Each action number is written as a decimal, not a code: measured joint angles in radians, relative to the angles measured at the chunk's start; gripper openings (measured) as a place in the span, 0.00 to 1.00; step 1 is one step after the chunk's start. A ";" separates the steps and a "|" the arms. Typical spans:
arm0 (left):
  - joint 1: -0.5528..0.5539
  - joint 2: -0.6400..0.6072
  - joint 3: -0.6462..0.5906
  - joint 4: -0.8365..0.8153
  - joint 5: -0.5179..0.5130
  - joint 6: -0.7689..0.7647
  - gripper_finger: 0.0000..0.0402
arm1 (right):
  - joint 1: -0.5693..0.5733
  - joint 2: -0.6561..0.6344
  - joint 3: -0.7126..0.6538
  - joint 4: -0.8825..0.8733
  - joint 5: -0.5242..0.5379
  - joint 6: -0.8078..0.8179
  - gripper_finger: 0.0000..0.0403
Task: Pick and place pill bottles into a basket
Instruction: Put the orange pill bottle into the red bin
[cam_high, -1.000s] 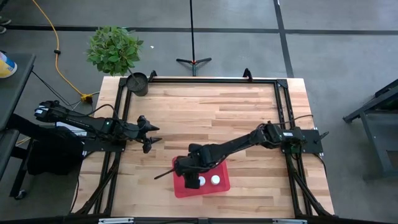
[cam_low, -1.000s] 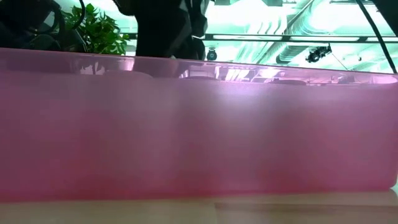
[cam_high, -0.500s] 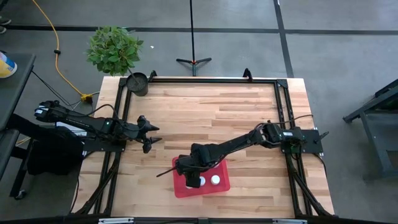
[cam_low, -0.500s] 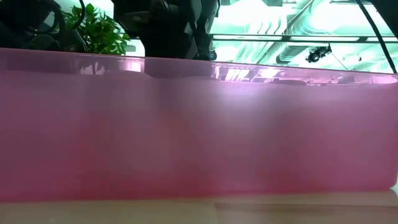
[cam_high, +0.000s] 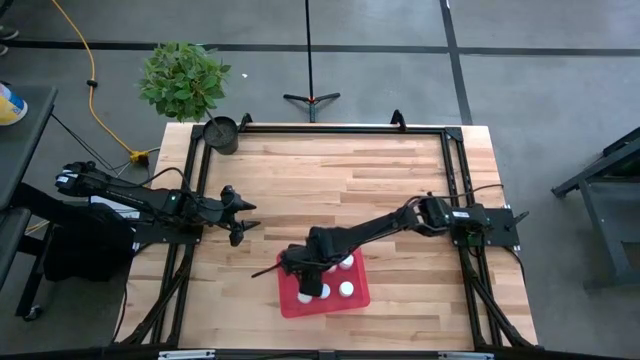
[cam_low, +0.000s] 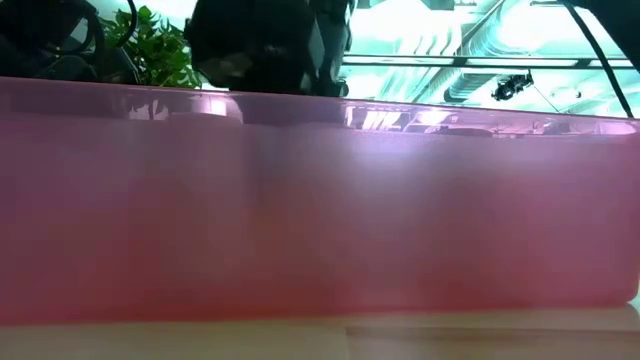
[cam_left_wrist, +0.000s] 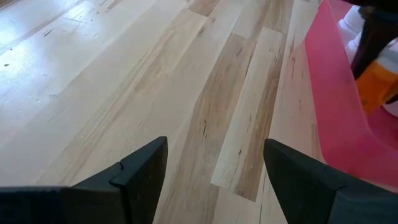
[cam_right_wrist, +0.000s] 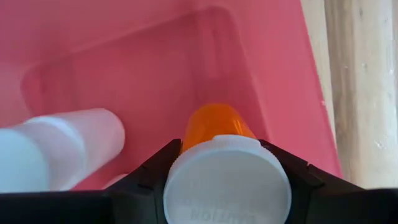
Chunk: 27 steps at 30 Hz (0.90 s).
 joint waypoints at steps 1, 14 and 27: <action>0.000 0.000 0.000 0.000 0.000 0.000 0.74 | -0.003 0.002 0.000 -0.001 -0.002 0.000 0.44; 0.000 0.000 0.000 -0.007 0.000 0.000 0.74 | -0.013 0.002 0.002 0.006 -0.097 -0.008 0.49; 0.000 0.000 0.000 -0.007 0.000 0.000 0.74 | -0.013 0.002 0.002 0.021 -0.134 -0.041 0.53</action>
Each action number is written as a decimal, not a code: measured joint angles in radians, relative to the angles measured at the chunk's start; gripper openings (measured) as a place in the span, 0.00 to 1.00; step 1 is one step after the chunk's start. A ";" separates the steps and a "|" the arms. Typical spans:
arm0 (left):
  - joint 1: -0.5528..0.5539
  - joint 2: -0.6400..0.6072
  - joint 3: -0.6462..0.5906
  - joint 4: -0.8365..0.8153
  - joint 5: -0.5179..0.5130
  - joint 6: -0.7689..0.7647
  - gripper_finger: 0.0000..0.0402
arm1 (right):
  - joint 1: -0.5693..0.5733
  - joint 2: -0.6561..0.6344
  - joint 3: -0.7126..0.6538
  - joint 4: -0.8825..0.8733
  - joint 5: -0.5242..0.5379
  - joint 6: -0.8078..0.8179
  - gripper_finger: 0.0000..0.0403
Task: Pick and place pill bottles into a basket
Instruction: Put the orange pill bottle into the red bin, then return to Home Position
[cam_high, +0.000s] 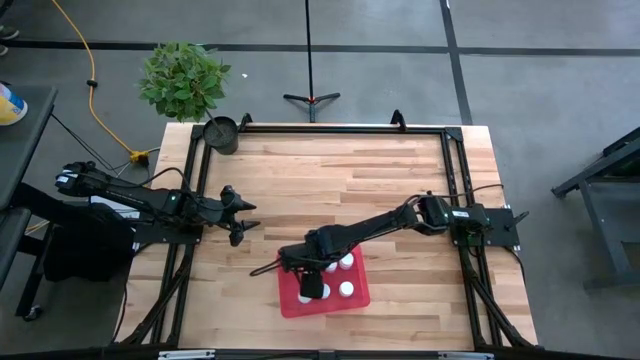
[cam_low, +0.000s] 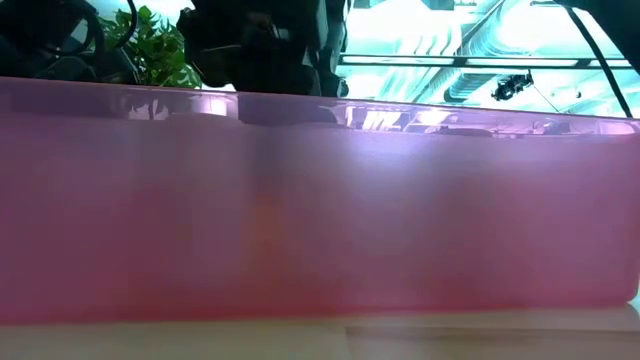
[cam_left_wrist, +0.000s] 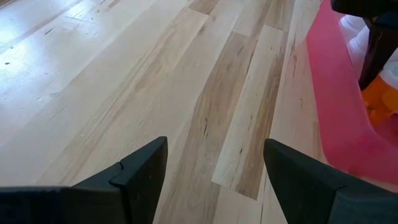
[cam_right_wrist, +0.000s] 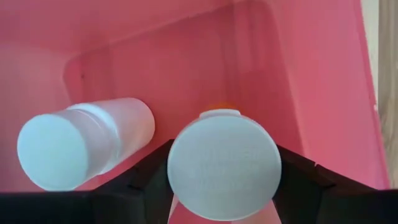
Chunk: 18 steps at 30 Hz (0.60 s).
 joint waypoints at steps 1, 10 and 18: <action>0.000 0.000 0.000 0.000 0.000 0.000 0.74 | 0.000 0.000 0.000 0.005 0.000 -0.008 0.53; 0.000 0.000 0.000 -0.001 0.000 0.000 0.74 | 0.000 -0.002 0.091 -0.021 0.020 -0.065 0.55; 0.000 0.000 0.000 -0.005 0.000 -0.001 0.74 | 0.001 -0.002 0.118 -0.038 0.021 -0.071 0.61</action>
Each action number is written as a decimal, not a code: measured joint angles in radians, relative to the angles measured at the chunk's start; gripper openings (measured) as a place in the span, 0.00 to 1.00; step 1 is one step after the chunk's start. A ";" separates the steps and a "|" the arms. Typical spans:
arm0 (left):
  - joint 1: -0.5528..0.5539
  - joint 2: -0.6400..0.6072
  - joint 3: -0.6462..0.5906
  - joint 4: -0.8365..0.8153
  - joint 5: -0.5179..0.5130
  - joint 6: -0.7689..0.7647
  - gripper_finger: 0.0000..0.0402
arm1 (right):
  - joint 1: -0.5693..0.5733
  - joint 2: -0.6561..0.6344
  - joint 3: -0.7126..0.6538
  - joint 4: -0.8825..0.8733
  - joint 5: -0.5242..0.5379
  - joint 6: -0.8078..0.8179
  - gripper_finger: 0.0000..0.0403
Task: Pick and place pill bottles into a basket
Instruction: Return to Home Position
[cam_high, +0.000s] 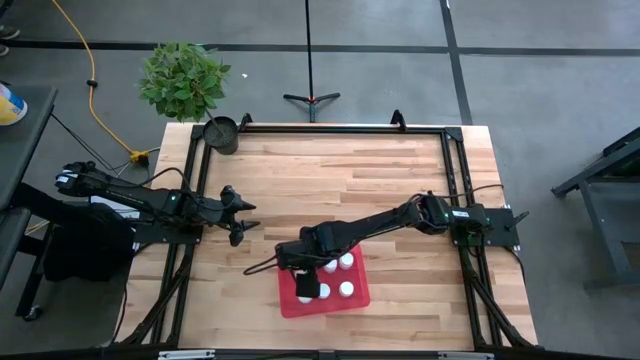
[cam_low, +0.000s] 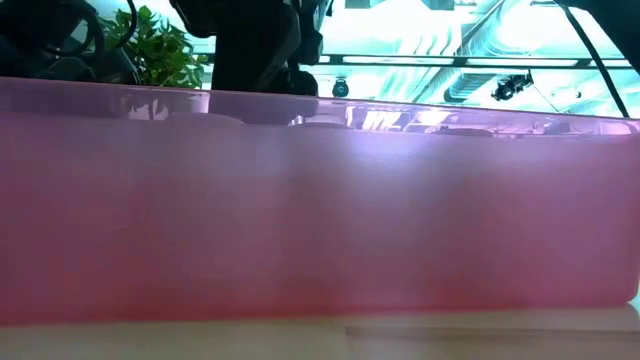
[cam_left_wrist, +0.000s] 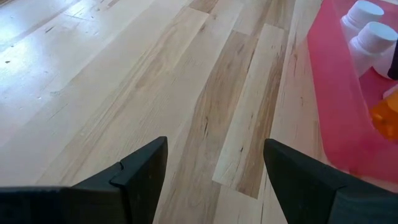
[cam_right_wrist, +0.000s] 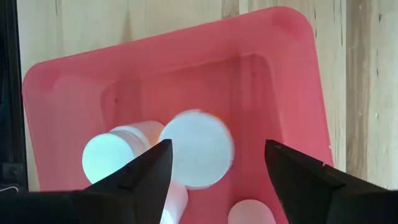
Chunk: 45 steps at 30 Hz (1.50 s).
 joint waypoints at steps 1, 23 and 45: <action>0.000 0.000 0.000 0.000 0.000 -0.002 0.74 | 0.000 0.000 0.000 -0.002 0.000 0.000 0.62; 0.000 0.000 0.000 0.029 -0.003 0.032 0.74 | -0.028 -0.029 0.160 -0.091 0.070 -0.164 0.65; 0.000 -0.039 0.001 0.145 -0.108 0.200 0.74 | -0.134 -0.194 0.131 -0.141 0.143 -0.389 0.45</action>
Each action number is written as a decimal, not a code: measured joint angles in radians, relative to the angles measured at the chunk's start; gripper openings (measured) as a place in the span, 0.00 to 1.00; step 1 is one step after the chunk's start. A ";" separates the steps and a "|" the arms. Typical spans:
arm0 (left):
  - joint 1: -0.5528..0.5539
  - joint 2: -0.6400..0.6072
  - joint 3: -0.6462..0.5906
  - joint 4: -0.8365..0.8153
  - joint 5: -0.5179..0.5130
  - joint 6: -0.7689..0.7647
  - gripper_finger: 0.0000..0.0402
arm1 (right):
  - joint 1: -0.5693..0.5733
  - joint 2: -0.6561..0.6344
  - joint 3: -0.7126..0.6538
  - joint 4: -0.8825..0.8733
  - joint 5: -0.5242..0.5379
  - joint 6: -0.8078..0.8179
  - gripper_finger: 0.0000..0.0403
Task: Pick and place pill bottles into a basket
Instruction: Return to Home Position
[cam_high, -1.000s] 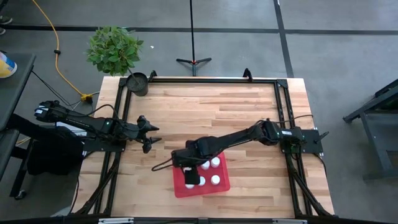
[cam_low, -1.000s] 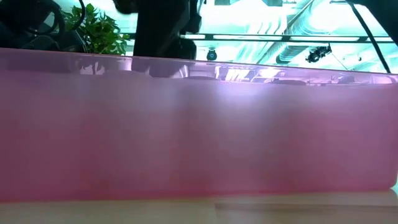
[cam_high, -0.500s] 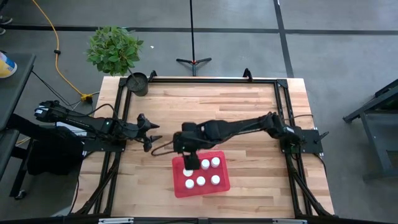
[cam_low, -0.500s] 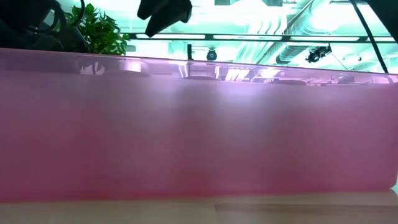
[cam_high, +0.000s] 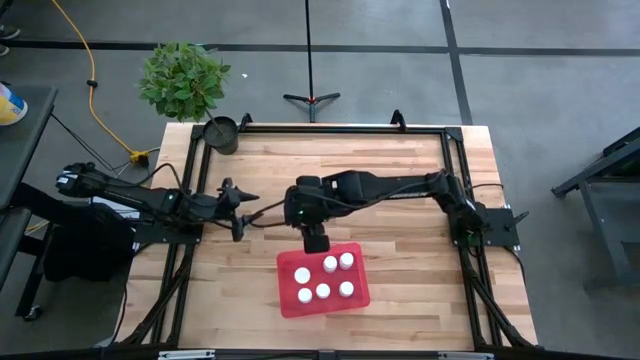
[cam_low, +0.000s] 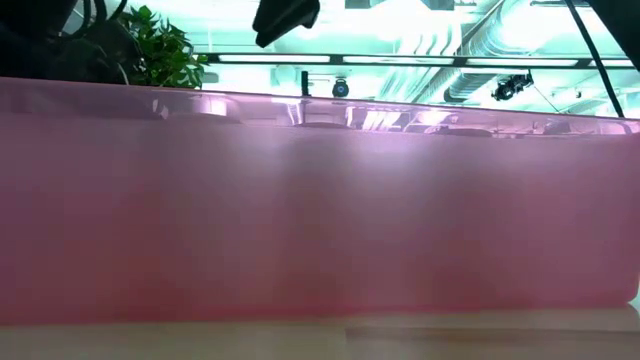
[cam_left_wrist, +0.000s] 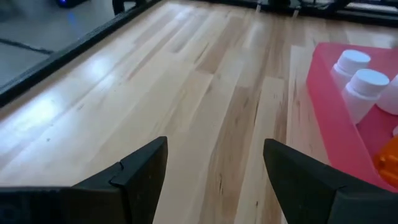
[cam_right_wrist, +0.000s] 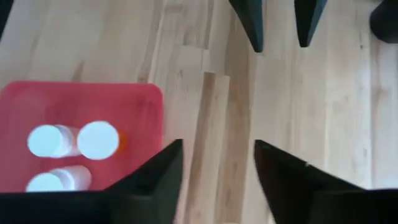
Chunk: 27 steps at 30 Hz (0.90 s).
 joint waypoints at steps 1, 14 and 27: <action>0.000 -0.005 0.000 0.002 0.000 0.007 0.74 | -0.003 -0.001 0.000 -0.004 0.001 -0.012 0.39; 0.000 -0.162 -0.001 -0.110 -0.052 0.042 0.74 | -0.074 -0.055 -0.005 -0.024 -0.024 -0.055 0.13; 0.000 -0.465 -0.108 -0.168 -0.003 0.077 0.74 | -0.181 -0.156 -0.037 -0.007 -0.288 -0.133 0.13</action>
